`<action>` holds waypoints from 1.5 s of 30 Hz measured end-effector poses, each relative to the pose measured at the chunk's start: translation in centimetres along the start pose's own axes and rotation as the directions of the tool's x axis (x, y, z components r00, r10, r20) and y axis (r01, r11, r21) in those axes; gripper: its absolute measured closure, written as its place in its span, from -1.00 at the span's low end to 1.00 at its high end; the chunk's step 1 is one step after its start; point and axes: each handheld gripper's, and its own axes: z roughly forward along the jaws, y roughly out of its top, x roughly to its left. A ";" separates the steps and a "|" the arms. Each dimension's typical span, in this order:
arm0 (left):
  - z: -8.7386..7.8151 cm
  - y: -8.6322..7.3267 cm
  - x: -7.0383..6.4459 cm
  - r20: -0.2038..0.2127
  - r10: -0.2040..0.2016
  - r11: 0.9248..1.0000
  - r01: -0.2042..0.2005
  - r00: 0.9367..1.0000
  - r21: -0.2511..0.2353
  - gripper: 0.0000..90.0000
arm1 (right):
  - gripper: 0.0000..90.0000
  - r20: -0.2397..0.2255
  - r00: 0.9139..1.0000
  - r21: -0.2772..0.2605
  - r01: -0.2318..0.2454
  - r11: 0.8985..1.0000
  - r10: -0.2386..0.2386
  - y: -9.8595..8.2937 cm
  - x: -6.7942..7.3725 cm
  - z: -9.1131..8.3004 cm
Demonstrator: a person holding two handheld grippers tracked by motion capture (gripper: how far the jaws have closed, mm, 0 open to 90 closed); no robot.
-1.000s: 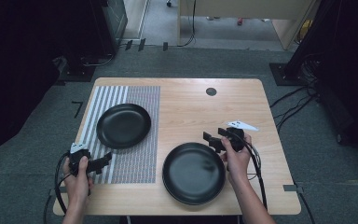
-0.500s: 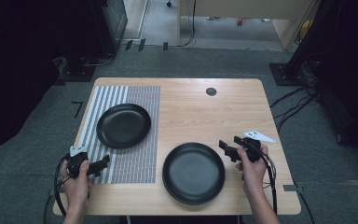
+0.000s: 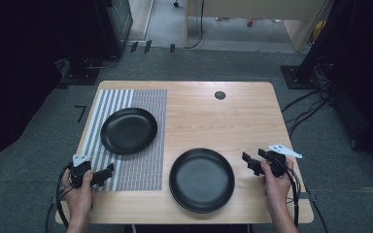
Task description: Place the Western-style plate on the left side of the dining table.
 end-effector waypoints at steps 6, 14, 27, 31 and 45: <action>-0.3 -0.4 0.1 -0.011 0.008 1.000 -0.008 1.000 -0.001 -0.79 | -0.47 0.028 1.000 0.009 -0.009 1.000 0.009 -0.6 -1.1 -0.9; -1.0 -0.9 0.4 -0.018 0.017 1.000 -0.017 1.000 -0.006 -0.78 | -0.47 0.058 0.998 0.014 -0.031 0.999 0.030 -1.4 -2.7 -1.7; -1.7 -1.7 0.9 -0.028 0.025 1.000 -0.025 0.999 -0.006 -0.79 | -0.47 0.111 0.992 0.025 -0.055 0.998 0.052 -2.9 -5.0 -3.8; -1.9 -2.0 0.9 -0.033 0.034 0.999 -0.034 0.999 -0.005 -0.78 | -0.47 0.126 0.991 0.027 -0.058 0.998 0.054 -3.3 -5.6 -4.5; -2.5 -2.8 0.9 -0.043 0.063 0.998 -0.064 0.997 -0.015 -0.78 | -0.47 0.165 0.984 0.034 -0.070 0.997 0.064 -4.4 -6.9 -5.9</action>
